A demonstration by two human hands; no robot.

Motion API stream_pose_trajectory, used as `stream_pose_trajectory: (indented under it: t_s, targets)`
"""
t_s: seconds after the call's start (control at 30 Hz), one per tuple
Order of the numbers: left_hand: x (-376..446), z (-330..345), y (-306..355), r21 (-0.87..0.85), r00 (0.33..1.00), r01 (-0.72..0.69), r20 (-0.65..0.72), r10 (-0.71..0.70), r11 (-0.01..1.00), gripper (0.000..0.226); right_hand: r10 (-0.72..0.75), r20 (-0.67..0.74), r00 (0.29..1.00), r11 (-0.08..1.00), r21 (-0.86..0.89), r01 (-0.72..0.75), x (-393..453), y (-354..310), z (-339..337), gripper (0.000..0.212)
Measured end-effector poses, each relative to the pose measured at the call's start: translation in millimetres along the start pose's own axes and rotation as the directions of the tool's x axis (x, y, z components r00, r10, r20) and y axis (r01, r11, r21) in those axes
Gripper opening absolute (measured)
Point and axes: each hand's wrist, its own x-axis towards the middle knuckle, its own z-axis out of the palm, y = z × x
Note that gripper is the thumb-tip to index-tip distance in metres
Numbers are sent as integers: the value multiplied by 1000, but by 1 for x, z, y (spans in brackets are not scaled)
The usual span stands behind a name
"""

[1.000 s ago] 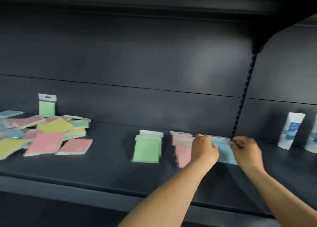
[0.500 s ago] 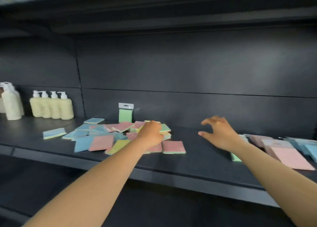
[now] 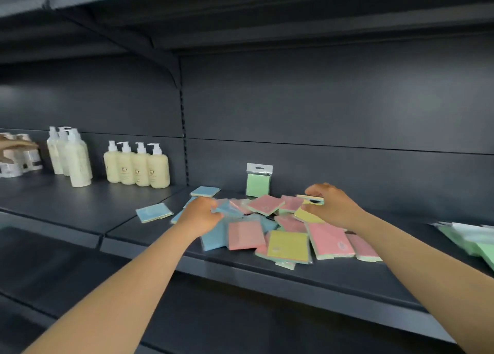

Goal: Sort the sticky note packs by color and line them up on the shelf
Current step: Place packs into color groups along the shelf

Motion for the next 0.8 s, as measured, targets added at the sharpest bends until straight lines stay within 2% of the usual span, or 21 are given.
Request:
stream_pose_trajectory:
  t_s: [0.03, 0.13, 0.23, 0.33, 0.43, 0.47, 0.53, 0.63, 0.73, 0.8]
  targets:
    - [7, -1, -8, -11, 1000, 4, 0, -4, 1000, 13, 16, -4, 1000, 999, 43, -16, 11, -4, 7, 37]
    - [31, -3, -33, -50, 1000, 25, 5, -25, 998, 30, 93, -25, 995, 968, 235, -84, 46, -12, 32, 41]
    - [60, -3, -54, -96, 998, 39, 46, -35, 995, 40, 176, -16, 984, 924, 348, -160, 82, -15, 59, 44]
    - [94, 3, -69, -200, 995, 49, 96, -30, 979, 36, 227, 23, 974, 892, 397, -217, 121, -12, 78, 50]
    - [117, 9, -76, -287, 974, 38, 225, 29, 957, 26, 300, 62, 952, 861, 412, -298, 161, -10, 91, 56]
    - [120, 11, -78, -281, 960, 25, 274, 55, 959, 27, 328, 71, 942, 847, 419, -327, 173, -9, 96, 50]
    - [120, 12, -83, -235, 923, -1, 373, 91, 972, 37, 387, 96, 917, 811, 437, -388, 196, -7, 108, 19]
    - [115, 7, -88, -210, 854, -21, 505, 127, 978, 61, 444, 132, 886, 756, 475, -449, 220, -5, 124, 27]
    - [112, 1, -87, -167, 779, -61, 608, 151, 984, 64, 467, 129, 875, 709, 537, -457, 235, -4, 136, 38]
    - [110, -2, -84, -130, 749, -111, 641, 169, 985, 71, 481, 132, 867, 705, 530, -471, 239, -2, 142, 29]
